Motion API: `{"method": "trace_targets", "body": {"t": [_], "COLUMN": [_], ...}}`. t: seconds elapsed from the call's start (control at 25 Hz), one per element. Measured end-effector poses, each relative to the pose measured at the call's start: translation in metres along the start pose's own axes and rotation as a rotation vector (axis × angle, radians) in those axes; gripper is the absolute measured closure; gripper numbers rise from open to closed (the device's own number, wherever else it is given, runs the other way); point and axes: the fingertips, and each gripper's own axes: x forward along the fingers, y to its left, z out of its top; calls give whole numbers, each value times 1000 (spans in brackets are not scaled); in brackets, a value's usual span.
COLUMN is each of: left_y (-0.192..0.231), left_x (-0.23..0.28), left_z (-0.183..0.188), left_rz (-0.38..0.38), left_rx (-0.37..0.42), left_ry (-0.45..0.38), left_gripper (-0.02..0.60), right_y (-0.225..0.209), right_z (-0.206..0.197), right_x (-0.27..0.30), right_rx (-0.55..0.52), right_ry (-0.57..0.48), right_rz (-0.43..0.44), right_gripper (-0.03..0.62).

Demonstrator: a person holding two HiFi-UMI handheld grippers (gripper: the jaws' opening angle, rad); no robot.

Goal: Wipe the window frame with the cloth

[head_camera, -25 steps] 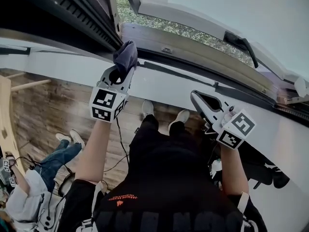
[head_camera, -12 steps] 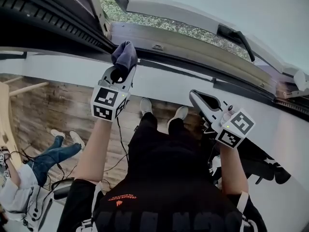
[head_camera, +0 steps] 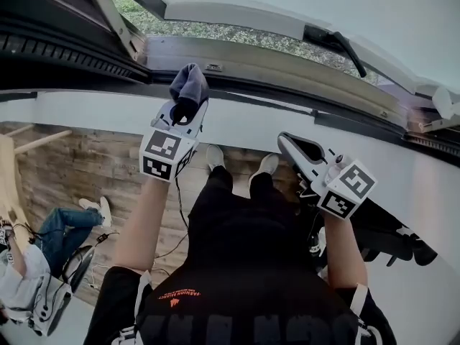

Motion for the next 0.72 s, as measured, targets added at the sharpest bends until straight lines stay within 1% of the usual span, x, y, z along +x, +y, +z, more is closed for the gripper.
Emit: {"method": "trace_targets", "body": {"t": [0.4, 0.72], "left_y": [-56, -100], "left_x": [33, 58], "left_z": [15, 27], "left_rz": [-89, -142], "left_rx": [47, 93], "left_ry": [26, 54], "left_gripper": [527, 526], "right_y": [-22, -44], "right_z": [-5, -13], "right_x": [-42, -84], "right_rx": [35, 79], "right_ry": [-58, -118], "right_rz": [-41, -72], "right_gripper": [589, 589]}}
